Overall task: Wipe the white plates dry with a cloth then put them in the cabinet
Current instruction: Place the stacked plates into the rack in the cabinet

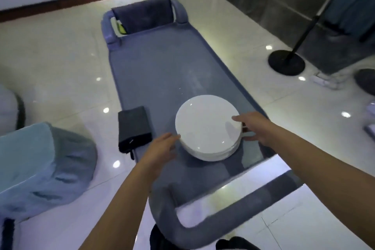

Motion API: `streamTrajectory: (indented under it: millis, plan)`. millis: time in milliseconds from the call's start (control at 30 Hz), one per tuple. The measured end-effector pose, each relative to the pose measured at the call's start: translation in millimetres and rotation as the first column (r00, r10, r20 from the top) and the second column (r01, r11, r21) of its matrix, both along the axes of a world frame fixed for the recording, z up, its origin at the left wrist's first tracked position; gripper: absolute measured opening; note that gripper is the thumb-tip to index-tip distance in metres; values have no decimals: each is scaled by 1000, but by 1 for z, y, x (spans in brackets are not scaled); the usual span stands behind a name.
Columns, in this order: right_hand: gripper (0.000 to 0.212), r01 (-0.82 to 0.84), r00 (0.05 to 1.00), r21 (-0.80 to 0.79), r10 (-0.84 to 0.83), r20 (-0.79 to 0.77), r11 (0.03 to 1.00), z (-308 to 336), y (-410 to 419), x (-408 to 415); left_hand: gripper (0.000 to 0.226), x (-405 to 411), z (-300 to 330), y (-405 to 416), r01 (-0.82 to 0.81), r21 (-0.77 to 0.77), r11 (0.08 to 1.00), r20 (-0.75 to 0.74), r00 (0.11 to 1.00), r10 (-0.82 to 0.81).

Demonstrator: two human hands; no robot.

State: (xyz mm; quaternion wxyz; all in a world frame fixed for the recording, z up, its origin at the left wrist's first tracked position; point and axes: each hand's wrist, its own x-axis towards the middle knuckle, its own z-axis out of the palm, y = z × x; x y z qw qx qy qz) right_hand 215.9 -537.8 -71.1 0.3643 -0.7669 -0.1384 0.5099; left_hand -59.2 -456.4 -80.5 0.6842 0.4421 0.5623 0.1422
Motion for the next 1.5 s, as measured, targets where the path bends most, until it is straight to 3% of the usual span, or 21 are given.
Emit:
streamTrajectory:
  millis: [100,200,667,967,1133,1333,1500]
  plan:
    - [24,124,992,-56,-125,-20,991,2,13,-4,16,7,-7,24,55,-102,993,118,992,-43]
    - [31,236,972,-96,-235,17,967,1,23,-10,22,8,-11,33,82,-153,985,184,982,-53]
    - [37,467,882,-178,-472,19,866,8,11,-49,9,13,-27,77,146,-318,937,160,982,-98]
    - [44,515,847,-76,-521,-107,854,11,-11,-70,11,22,-26,89,218,-246,944,64,976,-208]
    - [42,520,852,20,-517,-86,854,15,-16,-78,18,23,-14,82,192,-244,950,39,981,-189]
    - [42,481,877,111,-478,-49,870,15,-17,-81,11,19,0,71,132,-264,955,56,991,-121]
    - [35,467,884,178,-450,-128,866,33,-30,-71,19,20,29,66,154,-127,980,23,988,-152]
